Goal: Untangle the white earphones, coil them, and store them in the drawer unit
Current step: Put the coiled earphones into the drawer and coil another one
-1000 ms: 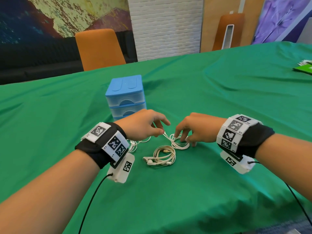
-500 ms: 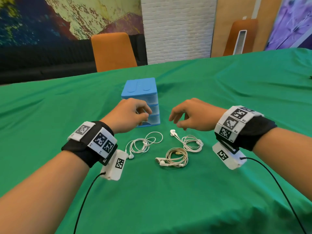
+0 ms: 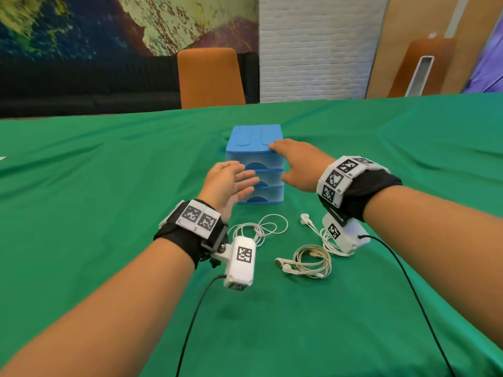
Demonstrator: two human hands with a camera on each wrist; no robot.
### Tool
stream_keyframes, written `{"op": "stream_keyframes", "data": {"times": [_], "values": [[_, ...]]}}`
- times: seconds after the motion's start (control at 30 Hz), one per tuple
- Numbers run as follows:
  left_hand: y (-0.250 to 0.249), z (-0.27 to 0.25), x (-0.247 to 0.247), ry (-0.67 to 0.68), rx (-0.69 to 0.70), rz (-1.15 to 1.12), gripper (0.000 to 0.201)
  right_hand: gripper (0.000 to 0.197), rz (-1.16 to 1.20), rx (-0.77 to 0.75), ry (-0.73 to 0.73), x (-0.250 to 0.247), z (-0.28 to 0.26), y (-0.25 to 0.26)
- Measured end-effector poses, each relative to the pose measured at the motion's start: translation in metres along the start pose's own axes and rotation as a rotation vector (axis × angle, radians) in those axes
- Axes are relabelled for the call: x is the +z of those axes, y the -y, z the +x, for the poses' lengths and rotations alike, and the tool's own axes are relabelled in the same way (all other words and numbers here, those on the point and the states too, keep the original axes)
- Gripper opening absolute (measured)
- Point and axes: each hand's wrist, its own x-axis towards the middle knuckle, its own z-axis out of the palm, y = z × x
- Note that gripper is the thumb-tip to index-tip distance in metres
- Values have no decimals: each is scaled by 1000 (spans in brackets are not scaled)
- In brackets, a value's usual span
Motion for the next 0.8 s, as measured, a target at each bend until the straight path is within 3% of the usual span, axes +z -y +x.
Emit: {"op": "stream_keyframes", "data": {"times": [0.13,0.3,0.57,0.8], "values": [[0,9,8,9,-29,-241,36,68,44,22,-54,0,-2,3],[8,11,22,58,-55,-492,29,64,51,41,-93,-3,-2,6],[18,19,24,-103,-53,-353,58,67,40,93,-60,-13,-2,9],[7,27,38,-288,-114,-265,50,64,44,117,-46,-14,-2,13]]}}
